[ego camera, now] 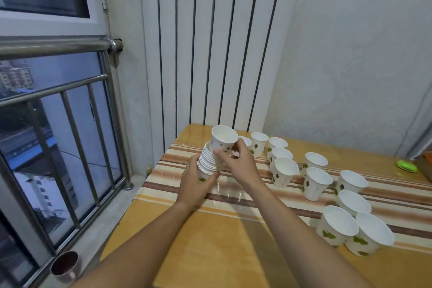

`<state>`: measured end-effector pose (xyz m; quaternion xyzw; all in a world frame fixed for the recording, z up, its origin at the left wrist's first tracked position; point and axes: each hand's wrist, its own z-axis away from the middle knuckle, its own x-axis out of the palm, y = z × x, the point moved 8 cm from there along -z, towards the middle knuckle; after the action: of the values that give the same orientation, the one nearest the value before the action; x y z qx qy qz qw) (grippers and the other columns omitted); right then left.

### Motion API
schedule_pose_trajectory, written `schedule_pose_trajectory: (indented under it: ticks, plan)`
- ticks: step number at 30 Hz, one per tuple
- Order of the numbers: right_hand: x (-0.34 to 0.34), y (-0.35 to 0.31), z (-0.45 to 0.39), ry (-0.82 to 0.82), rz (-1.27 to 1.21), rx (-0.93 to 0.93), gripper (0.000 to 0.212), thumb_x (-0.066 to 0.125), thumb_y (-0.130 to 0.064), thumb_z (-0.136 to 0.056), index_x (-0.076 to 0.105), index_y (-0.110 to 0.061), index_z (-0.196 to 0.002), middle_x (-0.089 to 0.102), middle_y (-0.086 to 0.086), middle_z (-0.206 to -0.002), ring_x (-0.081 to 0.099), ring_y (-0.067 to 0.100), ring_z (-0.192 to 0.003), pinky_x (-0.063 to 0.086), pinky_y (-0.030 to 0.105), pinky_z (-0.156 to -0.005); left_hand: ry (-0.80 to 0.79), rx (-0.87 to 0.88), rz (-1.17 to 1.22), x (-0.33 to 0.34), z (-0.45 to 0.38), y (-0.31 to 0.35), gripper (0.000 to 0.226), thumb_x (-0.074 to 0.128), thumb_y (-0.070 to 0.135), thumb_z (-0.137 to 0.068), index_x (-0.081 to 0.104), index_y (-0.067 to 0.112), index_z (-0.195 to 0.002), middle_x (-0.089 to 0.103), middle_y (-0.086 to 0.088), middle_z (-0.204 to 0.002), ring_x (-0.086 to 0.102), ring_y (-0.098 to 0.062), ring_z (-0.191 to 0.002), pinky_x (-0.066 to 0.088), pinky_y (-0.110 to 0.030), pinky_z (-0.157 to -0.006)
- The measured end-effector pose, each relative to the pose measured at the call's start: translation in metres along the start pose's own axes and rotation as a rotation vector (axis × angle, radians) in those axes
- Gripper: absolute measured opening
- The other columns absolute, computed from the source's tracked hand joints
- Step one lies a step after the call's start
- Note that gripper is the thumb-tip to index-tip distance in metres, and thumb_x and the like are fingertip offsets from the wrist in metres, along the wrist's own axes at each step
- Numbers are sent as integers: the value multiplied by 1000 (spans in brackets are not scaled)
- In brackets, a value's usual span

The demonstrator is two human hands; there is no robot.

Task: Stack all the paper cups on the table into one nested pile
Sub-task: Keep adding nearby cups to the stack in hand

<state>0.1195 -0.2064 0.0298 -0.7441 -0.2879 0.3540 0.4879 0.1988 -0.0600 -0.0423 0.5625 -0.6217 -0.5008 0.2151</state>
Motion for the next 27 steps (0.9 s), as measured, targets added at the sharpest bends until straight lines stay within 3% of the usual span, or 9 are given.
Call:
schedule_pose_trajectory:
  ticks: [3,8,11,13,15,19,24,27]
  plan:
    - [8,14,3,-87,17,34,60,83,-47,-84,57,-31,-135,66,-15,-131,60,6,-126,50,33,-106,13,-9,5,0,2,-1,51,84,42,-89,55,33,-129,70,17,-121,67,-4,-112,57,-32,-89]
    - [6,14,5,-44,19,24,78,82,-50,-85,41,-29,-148,53,-13,-143,51,7,-134,45,31,-109,-6,-10,12,8,4,1,49,85,38,-89,54,34,-127,70,18,-117,67,-2,-108,58,-30,-88]
    - [5,12,2,-17,66,8,58,77,-47,-91,55,-27,-141,61,-13,-134,57,6,-127,48,22,-100,-5,0,18,12,4,3,48,85,34,-90,56,33,-127,70,18,-115,67,-2,-107,55,-26,-86]
    - [6,13,2,-27,84,2,46,74,-45,-95,60,-30,-136,62,-21,-124,58,-5,-117,45,12,-87,0,0,27,13,2,1,47,85,32,-90,56,33,-127,70,18,-115,66,-2,-107,55,-26,-86]
    - [7,13,2,-23,93,-12,44,72,-45,-96,60,-32,-136,60,-26,-123,54,-14,-113,44,10,-85,3,6,34,15,-2,0,46,85,31,-90,56,33,-126,70,18,-114,67,-4,-107,57,-31,-87]
    - [6,19,-10,16,64,-9,47,74,-47,-93,60,-33,-136,64,-17,-129,60,2,-120,50,22,-98,7,-4,45,20,-15,-3,44,85,34,-87,55,34,-120,71,17,-112,68,-11,-108,59,-43,-89]
    - [5,30,-22,4,-9,24,54,66,-46,-100,50,-28,-148,57,-16,-136,53,-10,-118,44,0,-81,4,-4,36,27,-29,-14,44,77,45,-87,51,35,-122,69,12,-118,66,-17,-114,57,-44,-93]
    - [-9,52,-27,146,-61,63,43,55,-48,-106,53,-25,-142,61,-10,-135,57,8,-127,44,14,-91,35,6,14,29,-36,-22,42,75,40,-92,46,28,-121,65,5,-117,62,-23,-112,54,-41,-89]
